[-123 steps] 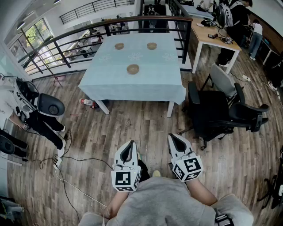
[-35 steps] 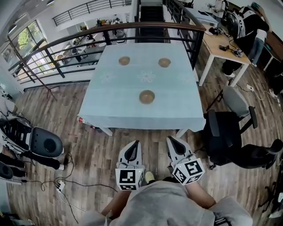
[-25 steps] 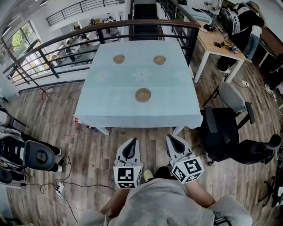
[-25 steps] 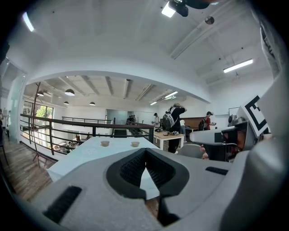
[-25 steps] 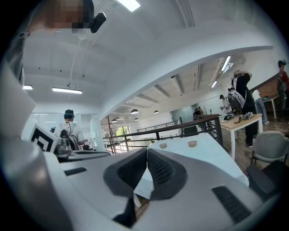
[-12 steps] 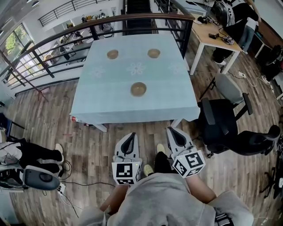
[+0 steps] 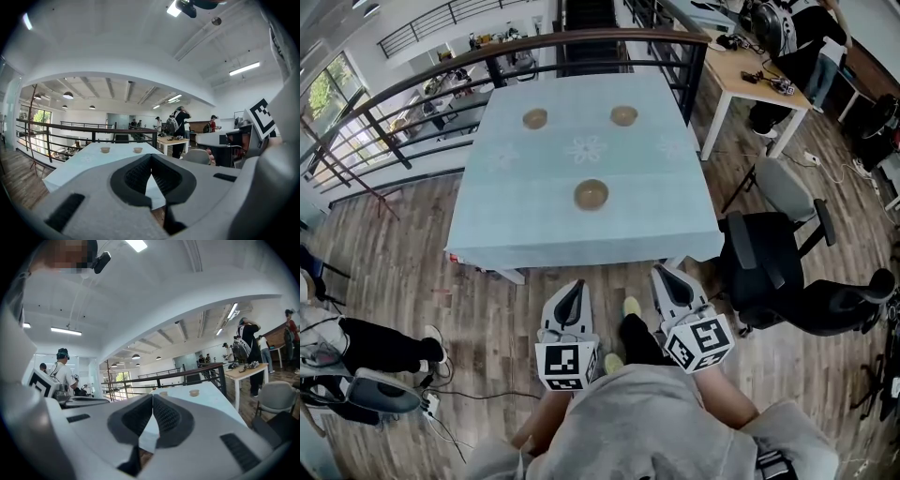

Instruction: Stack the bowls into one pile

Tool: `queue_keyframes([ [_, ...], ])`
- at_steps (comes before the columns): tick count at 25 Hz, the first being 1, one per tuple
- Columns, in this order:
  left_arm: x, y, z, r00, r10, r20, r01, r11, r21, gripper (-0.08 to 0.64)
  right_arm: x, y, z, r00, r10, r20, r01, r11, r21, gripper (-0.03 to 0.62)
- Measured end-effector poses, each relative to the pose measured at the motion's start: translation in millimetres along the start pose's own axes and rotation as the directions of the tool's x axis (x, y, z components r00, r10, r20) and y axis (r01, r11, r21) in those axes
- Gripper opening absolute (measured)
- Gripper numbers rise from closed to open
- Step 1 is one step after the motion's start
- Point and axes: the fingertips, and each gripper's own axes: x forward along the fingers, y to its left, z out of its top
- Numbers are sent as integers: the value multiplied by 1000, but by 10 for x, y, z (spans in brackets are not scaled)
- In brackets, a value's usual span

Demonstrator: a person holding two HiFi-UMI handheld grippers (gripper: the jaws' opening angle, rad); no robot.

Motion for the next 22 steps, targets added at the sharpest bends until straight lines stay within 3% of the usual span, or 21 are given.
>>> queue_keyframes([
  [22, 1010, 436, 50, 999, 12, -42, -13, 1000, -20, 17, 995, -540, 54, 999, -1, -37, 1, 1000, -3, 28],
])
